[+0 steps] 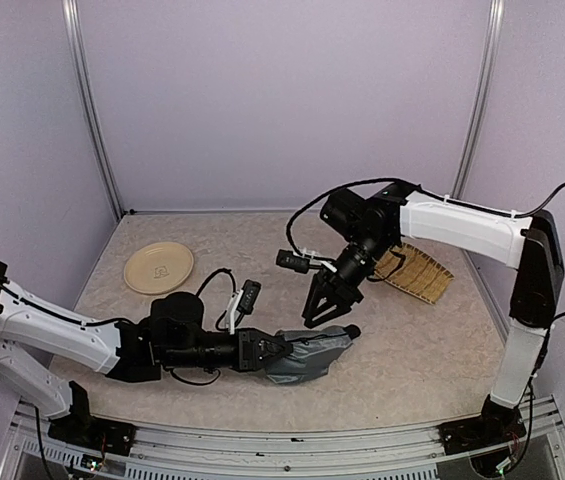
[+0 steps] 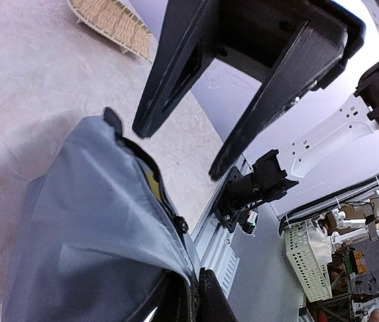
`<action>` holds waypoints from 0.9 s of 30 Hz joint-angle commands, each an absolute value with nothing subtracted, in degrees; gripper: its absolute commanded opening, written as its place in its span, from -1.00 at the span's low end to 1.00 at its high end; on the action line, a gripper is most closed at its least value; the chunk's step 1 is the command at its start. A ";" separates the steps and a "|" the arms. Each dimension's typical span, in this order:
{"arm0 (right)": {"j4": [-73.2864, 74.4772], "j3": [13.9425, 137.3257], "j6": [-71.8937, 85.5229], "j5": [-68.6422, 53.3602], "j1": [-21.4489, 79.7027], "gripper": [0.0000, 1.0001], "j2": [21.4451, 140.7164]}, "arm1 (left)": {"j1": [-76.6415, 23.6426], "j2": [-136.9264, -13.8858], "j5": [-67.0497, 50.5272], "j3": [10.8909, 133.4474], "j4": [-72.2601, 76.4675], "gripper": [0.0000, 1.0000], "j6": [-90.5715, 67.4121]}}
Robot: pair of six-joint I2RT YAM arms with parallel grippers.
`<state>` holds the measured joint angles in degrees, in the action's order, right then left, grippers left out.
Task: Sort the hair-cutting tools
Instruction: Pick up the kit bag from the center of the board.
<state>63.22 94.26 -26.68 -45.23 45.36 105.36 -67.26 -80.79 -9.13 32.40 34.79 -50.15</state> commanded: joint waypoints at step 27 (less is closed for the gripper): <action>60.33 89.86 -23.99 -35.57 52.87 -0.17 103.29 | -68.37 -80.80 -5.13 31.87 38.29 -1.00 -51.27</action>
